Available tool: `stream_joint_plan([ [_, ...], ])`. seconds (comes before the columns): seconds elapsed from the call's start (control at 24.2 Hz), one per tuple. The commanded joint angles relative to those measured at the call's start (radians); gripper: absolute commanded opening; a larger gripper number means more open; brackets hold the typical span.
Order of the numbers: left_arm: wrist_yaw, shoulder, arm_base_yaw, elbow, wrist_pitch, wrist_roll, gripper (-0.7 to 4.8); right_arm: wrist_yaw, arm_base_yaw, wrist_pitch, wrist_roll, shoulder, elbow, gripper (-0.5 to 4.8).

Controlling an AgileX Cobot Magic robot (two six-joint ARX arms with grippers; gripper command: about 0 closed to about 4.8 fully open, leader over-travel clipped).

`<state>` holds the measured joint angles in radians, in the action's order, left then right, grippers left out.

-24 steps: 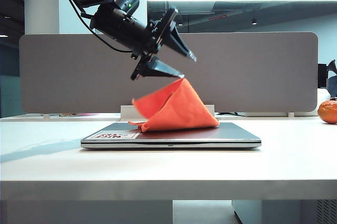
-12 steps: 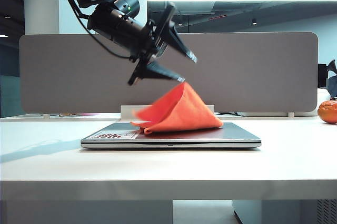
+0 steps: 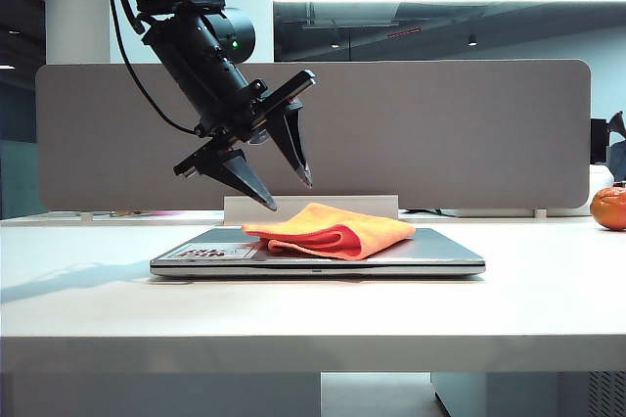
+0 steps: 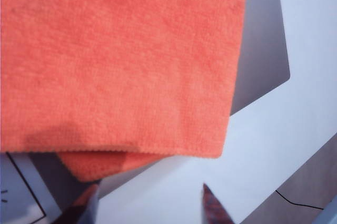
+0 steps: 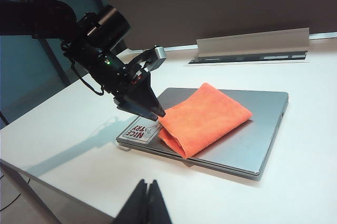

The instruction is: Pick up the orange rag and put it over the laptop.

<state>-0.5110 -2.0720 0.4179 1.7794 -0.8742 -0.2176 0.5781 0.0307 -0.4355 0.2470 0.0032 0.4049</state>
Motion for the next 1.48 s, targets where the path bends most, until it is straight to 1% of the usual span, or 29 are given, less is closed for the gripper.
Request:
stream_joint_plan([
  [0.04,0.002,0.008,0.002,0.002,-0.023,0.008,1.84,0.002,0.0,0.012,0.004,-0.001,0.004,-0.05],
  [0.08,0.003,0.011,0.002,0.002,-0.029,0.015,1.56,0.002,0.0,0.012,0.004,-0.001,0.004,-0.05],
  [0.12,0.003,0.014,0.002,0.002,-0.037,0.036,1.17,0.002,0.0,0.011,0.004,-0.001,0.004,-0.05],
  [0.21,0.003,0.026,0.001,0.002,-0.061,0.075,0.21,0.002,0.0,0.011,0.004,-0.001,0.004,-0.05],
  [0.25,0.005,0.031,0.002,0.002,-0.07,0.096,-0.11,0.002,0.0,0.01,0.004,-0.001,0.004,-0.05],
  [0.29,0.023,0.042,0.002,0.002,-0.086,0.116,-0.06,0.001,0.0,0.01,0.004,-0.001,0.004,-0.05],
  [0.33,0.079,0.066,0.002,0.002,-0.117,0.141,-0.06,0.001,0.0,0.009,0.004,-0.001,0.004,-0.05],
  [0.41,0.134,0.093,0.005,0.002,-0.146,0.163,-0.06,0.001,0.0,0.008,0.004,-0.001,0.004,-0.05],
  [0.62,0.243,0.174,0.004,0.002,-0.216,0.174,-0.06,0.001,0.0,-0.024,0.004,-0.001,0.004,-0.05],
  [0.74,0.29,0.23,0.004,0.002,-0.247,0.183,-0.05,0.001,0.0,-0.06,0.004,-0.001,0.004,-0.05],
  [0.78,0.291,0.271,0.004,0.002,-0.256,0.184,-0.06,0.001,0.0,-0.066,0.004,-0.001,0.004,-0.05],
  [0.82,0.291,0.291,0.004,0.002,-0.258,0.184,-0.06,0.001,0.0,-0.065,0.004,-0.001,0.004,-0.05],
  [0.91,0.325,0.364,0.005,0.002,-0.265,0.185,-0.06,0.001,0.0,-0.064,0.004,-0.001,0.004,-0.05],
  [0.95,0.36,0.413,0.005,0.002,-0.268,0.185,-0.06,0.001,0.0,-0.065,0.004,-0.001,0.004,-0.05],
  [1.03,0.388,0.464,0.005,0.002,-0.27,0.185,-0.06,0.001,0.0,-0.065,0.004,-0.001,0.004,-0.05],
  [1.07,0.424,0.514,0.005,0.002,-0.27,0.185,-0.06,0.001,0.0,-0.065,0.004,-0.001,0.004,-0.05],
  [1.32,0.527,0.639,0.005,-0.003,-0.269,0.192,-0.06,0.001,0.0,-0.065,0.004,-0.001,0.004,-0.05],
  [1.48,0.598,0.732,0.005,-0.08,-0.202,0.212,-0.06,0.001,0.0,-0.065,0.004,-0.001,0.004,-0.05],
])
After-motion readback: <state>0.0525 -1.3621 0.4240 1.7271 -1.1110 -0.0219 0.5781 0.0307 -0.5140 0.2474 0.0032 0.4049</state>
